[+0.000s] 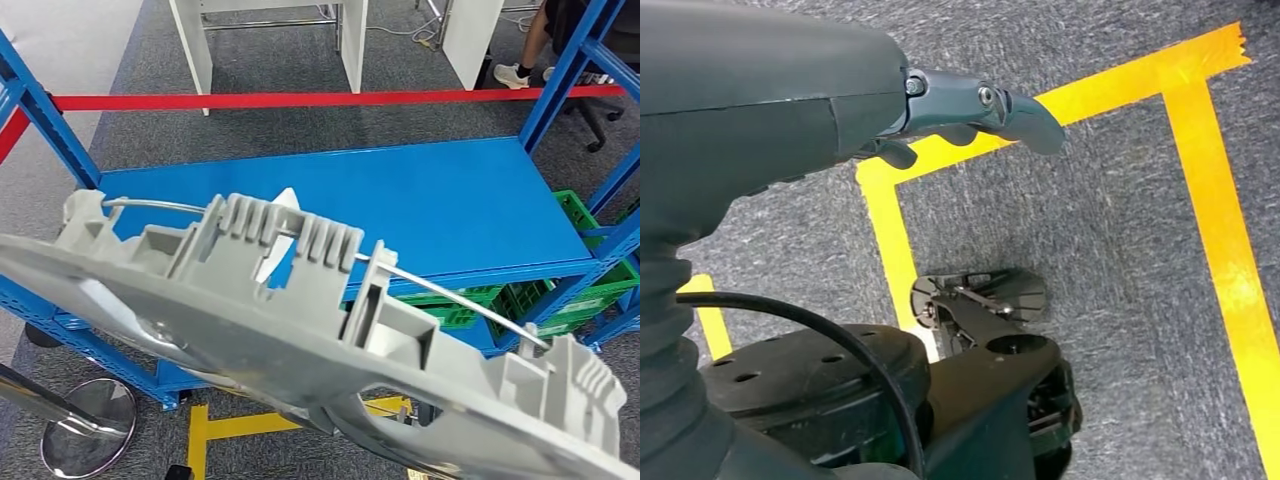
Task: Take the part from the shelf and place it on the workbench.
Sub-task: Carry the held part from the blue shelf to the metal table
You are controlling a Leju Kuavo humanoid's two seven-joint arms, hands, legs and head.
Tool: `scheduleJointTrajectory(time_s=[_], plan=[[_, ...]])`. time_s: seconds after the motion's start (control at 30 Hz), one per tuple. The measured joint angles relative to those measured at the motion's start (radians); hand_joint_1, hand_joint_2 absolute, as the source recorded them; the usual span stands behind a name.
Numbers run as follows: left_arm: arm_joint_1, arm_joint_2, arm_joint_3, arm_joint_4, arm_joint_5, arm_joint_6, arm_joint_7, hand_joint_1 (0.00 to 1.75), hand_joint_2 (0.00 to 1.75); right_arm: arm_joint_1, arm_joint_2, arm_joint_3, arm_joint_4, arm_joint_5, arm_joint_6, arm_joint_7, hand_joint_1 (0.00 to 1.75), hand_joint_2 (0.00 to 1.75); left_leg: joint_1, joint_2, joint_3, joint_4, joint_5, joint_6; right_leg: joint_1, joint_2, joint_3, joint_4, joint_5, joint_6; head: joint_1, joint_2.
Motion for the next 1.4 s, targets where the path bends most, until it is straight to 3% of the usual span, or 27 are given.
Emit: scheduleJointTrajectory(time_s=[0.13, 0.2, 0.3, 0.33, 0.37, 0.4, 0.47, 0.53, 0.63, 0.7, 0.77, 0.83, 0.87, 0.9, 0.97, 1.03, 1.1, 1.17, 1.2, 1.23, 1.3, 1.33, 1.37, 1.4], plan=[[-0.001, -0.012, 0.000, 0.000, -0.022, 0.026, 0.001, 0.00, 1.75, 0.009, 0.002, -0.006, 0.019, 0.007, -0.013, 0.000, 1.75, 1.75, 0.000, 0.001, 0.000, -0.007, 0.009, 0.014, -0.003, 0.001, 0.002, -0.005, 0.005, 0.013, 0.000, 0.000], [-0.002, -0.016, -0.001, 0.000, -0.037, 0.012, 0.001, 0.00, 1.75, 0.011, 0.003, -0.009, 0.032, 0.007, -0.016, 0.000, 1.75, 1.75, 0.004, 0.007, 0.004, -0.030, 0.027, 0.026, -0.001, -0.003, -0.011, 0.016, -0.020, 0.019, 0.003, 0.000], [-0.001, -0.014, -0.003, 0.001, -0.049, -0.009, 0.002, 0.00, 1.75, 0.009, 0.001, -0.010, 0.061, 0.005, -0.024, 0.000, 1.75, 1.75, 0.005, 0.018, -0.004, -0.038, 0.039, 0.032, 0.001, -0.008, -0.083, 0.184, -0.119, 0.023, 0.011, 0.000], [-0.001, -0.014, -0.003, 0.001, -0.050, -0.009, 0.001, 0.00, 1.75, 0.008, -0.001, -0.010, 0.073, -0.001, -0.026, 0.000, 1.75, 1.75, 0.004, 0.020, -0.009, -0.035, 0.040, 0.031, 0.000, -0.009, -0.103, 0.238, -0.138, 0.026, 0.012, 0.000], [0.000, -0.014, -0.003, 0.002, -0.049, -0.006, 0.001, 0.00, 1.75, 0.007, -0.003, -0.011, 0.084, -0.007, -0.026, 0.000, 1.75, 1.75, 0.004, 0.022, -0.014, -0.032, 0.041, 0.030, -0.001, -0.009, -0.109, 0.263, -0.138, 0.029, 0.012, 0.000], [0.000, -0.016, -0.002, 0.002, -0.047, -0.002, 0.000, 0.00, 1.75, 0.006, -0.005, -0.013, 0.093, -0.012, -0.025, 0.001, 1.75, 1.75, 0.005, 0.023, -0.018, -0.028, 0.042, 0.028, -0.002, -0.011, -0.094, 0.245, -0.118, 0.031, 0.012, 0.000], [0.000, -0.017, -0.002, 0.003, -0.042, -0.004, 0.000, 0.00, 1.75, 0.001, -0.007, -0.017, 0.107, -0.014, -0.021, 0.000, 1.75, 1.75, 0.008, 0.023, -0.028, -0.015, 0.043, 0.021, -0.007, -0.013, -0.021, 0.120, -0.063, 0.035, 0.013, 0.000], [0.000, -0.016, -0.001, 0.003, -0.031, -0.005, 0.000, 0.00, 1.75, -0.005, -0.008, -0.020, 0.125, -0.010, -0.017, 0.000, 1.75, 1.75, 0.005, 0.021, -0.040, -0.001, 0.044, 0.008, -0.007, -0.009, 0.036, 0.022, -0.038, 0.030, 0.016, 0.000], [0.002, -0.019, 0.008, 0.005, -0.010, 0.022, 0.005, 0.00, 1.75, 0.001, -0.009, -0.027, 0.150, 0.002, -0.015, 0.000, 1.75, 1.75, 0.003, 0.019, -0.053, 0.007, 0.056, -0.014, -0.003, -0.007, 0.028, 0.014, -0.033, 0.007, 0.017, 0.000], [0.003, -0.027, 0.018, 0.006, -0.003, 0.035, 0.008, 0.00, 1.75, 0.005, -0.008, -0.033, 0.161, 0.009, -0.015, 0.000, 1.75, 1.75, 0.006, 0.021, -0.067, 0.031, 0.027, -0.022, -0.003, -0.012, 0.014, 0.015, -0.021, -0.013, 0.014, 0.000], [0.004, -0.034, 0.024, 0.007, -0.001, 0.039, 0.010, 0.00, 1.75, 0.007, -0.008, -0.039, 0.169, 0.012, -0.016, 0.000, 1.75, 1.75, 0.007, 0.023, -0.098, 0.125, -0.059, -0.027, 0.000, -0.018, -0.003, 0.014, -0.006, -0.031, 0.009, 0.000], [0.003, -0.040, 0.027, 0.007, 0.003, 0.037, 0.009, 0.00, 1.75, 0.011, -0.008, -0.046, 0.178, 0.013, -0.015, 0.000, 1.75, 1.75, 0.007, 0.024, -0.123, 0.243, -0.131, -0.029, 0.007, -0.024, -0.026, 0.015, 0.010, -0.039, 0.007, 0.000], [0.003, -0.042, 0.029, 0.007, 0.006, 0.034, 0.007, 0.00, 1.75, 0.013, -0.008, -0.050, 0.183, 0.013, -0.015, 0.000, 1.75, 1.75, 0.007, 0.024, -0.119, 0.271, -0.138, -0.028, 0.011, -0.026, -0.037, 0.016, 0.019, -0.041, 0.007, 0.000], [0.003, -0.043, 0.031, 0.007, 0.010, 0.029, 0.004, 0.00, 1.75, 0.016, -0.008, -0.055, 0.188, 0.015, -0.014, 0.000, 1.75, 1.75, 0.006, 0.024, -0.099, 0.263, -0.126, -0.024, 0.014, -0.027, -0.048, 0.016, 0.027, -0.041, 0.007, 0.000], [0.001, -0.045, 0.039, 0.007, 0.018, 0.021, -0.003, 0.00, 1.75, 0.020, -0.009, -0.066, 0.195, 0.019, -0.014, 0.000, 1.75, 1.75, 0.002, 0.024, -0.014, 0.152, -0.074, -0.010, 0.018, -0.028, -0.065, 0.017, 0.042, -0.040, 0.007, 0.000], [-0.002, -0.048, 0.047, 0.007, 0.023, 0.015, -0.007, 0.00, 1.75, 0.025, -0.009, -0.076, 0.199, 0.025, -0.014, 0.000, 1.75, 1.75, -0.005, 0.024, 0.071, 0.017, -0.055, 0.007, 0.021, -0.028, -0.077, 0.017, 0.057, -0.032, 0.008, 0.000], [-0.004, -0.050, 0.050, 0.007, 0.025, 0.013, -0.010, 0.00, 1.75, 0.029, -0.009, -0.084, 0.202, 0.027, -0.014, 0.000, 1.75, 1.75, -0.012, 0.024, 0.094, -0.036, -0.058, 0.014, 0.018, -0.030, -0.082, 0.013, 0.074, -0.018, 0.007, 0.000], [-0.003, -0.053, 0.052, 0.007, 0.027, 0.012, -0.011, 0.00, 1.75, 0.032, -0.009, -0.089, 0.204, 0.028, -0.014, 0.000, 1.75, 1.75, -0.013, 0.026, 0.085, -0.045, -0.040, 0.020, 0.015, -0.028, -0.085, 0.010, 0.082, -0.004, 0.005, 0.000], [-0.003, -0.054, 0.053, 0.008, 0.028, 0.012, -0.011, 0.00, 1.75, 0.034, -0.010, -0.091, 0.204, 0.028, -0.014, 0.000, 1.75, 1.75, -0.011, 0.028, 0.078, -0.050, -0.028, 0.025, 0.015, -0.026, -0.093, 0.021, 0.064, 0.001, 0.007, 0.000], [-0.003, -0.056, 0.055, 0.008, 0.029, 0.012, -0.012, 0.00, 1.75, 0.035, -0.010, -0.093, 0.205, 0.028, -0.013, 0.000, 1.75, 1.75, -0.009, 0.030, 0.068, -0.054, -0.015, 0.031, 0.015, -0.023, -0.105, 0.050, 0.027, 0.005, 0.009, 0.000], [-0.004, -0.058, 0.056, 0.008, 0.029, 0.012, -0.012, 0.00, 1.75, 0.037, -0.012, -0.095, 0.207, 0.028, -0.013, 0.000, 1.75, 1.75, -0.008, 0.033, 0.042, -0.053, 0.006, 0.038, 0.014, -0.020, -0.137, 0.163, -0.075, 0.011, 0.014, 0.000], [-0.004, -0.059, 0.057, 0.008, 0.029, 0.012, -0.012, 0.00, 1.75, 0.037, -0.012, -0.096, 0.208, 0.028, -0.013, 0.000, 1.75, 1.75, -0.009, 0.034, 0.028, -0.051, 0.015, 0.038, 0.013, -0.019, -0.148, 0.225, -0.108, 0.015, 0.015, 0.000], [-0.004, -0.059, 0.057, 0.008, 0.029, 0.012, -0.012, 0.00, 1.75, 0.037, -0.013, -0.097, 0.210, 0.028, -0.013, 0.000, 1.75, 1.75, -0.009, 0.035, 0.013, -0.048, 0.025, 0.038, 0.013, -0.019, -0.148, 0.268, -0.117, 0.018, 0.015, 0.000], [-0.004, -0.059, 0.058, 0.008, 0.029, 0.012, -0.012, 0.00, 1.75, 0.037, -0.013, -0.098, 0.212, 0.028, -0.013, 0.000, 1.75, 1.75, -0.009, 0.036, -0.001, -0.044, 0.033, 0.037, 0.012, -0.020, -0.134, 0.279, -0.104, 0.020, 0.015, 0.000]])
